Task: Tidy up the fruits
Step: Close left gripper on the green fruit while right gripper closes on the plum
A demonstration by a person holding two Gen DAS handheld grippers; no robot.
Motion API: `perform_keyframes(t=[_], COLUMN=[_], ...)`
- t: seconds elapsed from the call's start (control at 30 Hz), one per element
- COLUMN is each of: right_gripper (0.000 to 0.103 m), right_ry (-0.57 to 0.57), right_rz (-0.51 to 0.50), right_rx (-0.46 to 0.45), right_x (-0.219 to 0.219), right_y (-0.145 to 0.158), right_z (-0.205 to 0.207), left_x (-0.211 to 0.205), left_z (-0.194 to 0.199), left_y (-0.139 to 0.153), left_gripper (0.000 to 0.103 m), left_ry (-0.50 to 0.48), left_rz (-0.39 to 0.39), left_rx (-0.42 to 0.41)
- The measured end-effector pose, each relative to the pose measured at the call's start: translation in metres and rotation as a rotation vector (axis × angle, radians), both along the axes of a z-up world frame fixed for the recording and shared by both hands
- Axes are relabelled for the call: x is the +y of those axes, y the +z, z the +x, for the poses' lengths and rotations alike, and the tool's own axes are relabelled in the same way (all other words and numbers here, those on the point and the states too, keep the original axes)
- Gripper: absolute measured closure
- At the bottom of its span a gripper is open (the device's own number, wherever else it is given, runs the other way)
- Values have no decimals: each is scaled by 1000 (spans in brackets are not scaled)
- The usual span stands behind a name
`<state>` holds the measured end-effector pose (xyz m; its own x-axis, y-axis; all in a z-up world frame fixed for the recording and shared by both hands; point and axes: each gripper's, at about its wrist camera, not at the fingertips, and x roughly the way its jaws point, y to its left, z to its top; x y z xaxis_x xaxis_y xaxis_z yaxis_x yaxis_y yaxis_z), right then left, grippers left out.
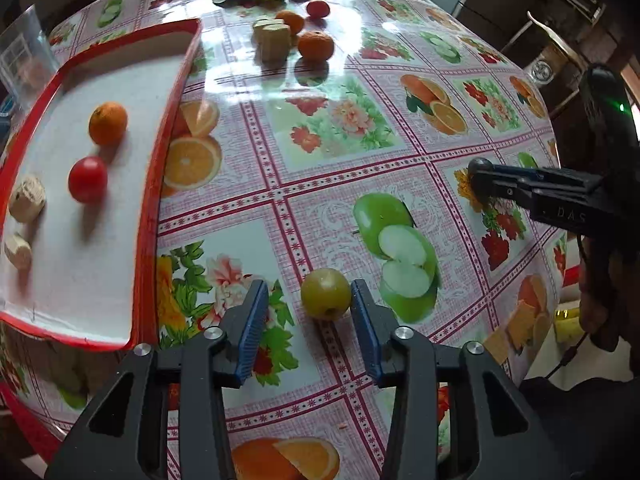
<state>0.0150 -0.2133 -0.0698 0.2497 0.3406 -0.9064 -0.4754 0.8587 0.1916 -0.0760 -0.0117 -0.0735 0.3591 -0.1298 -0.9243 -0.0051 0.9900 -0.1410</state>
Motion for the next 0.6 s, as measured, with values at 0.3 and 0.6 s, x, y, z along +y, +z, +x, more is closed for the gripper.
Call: perform_keyframes(t=[0.3, 0.6], right_gripper=[78, 78], right_ry=[22, 64], right_rz=[33, 82], right_rx=[-17, -29], right_x=[6, 30], right_y=[14, 32], right_z=[-3, -2], left_x=[0, 20], left_z=[4, 9], left_y=[9, 30], left_gripper=[82, 82], left_ry=[-18, 50], left_rz=[-33, -46], left_rx=[-12, -51])
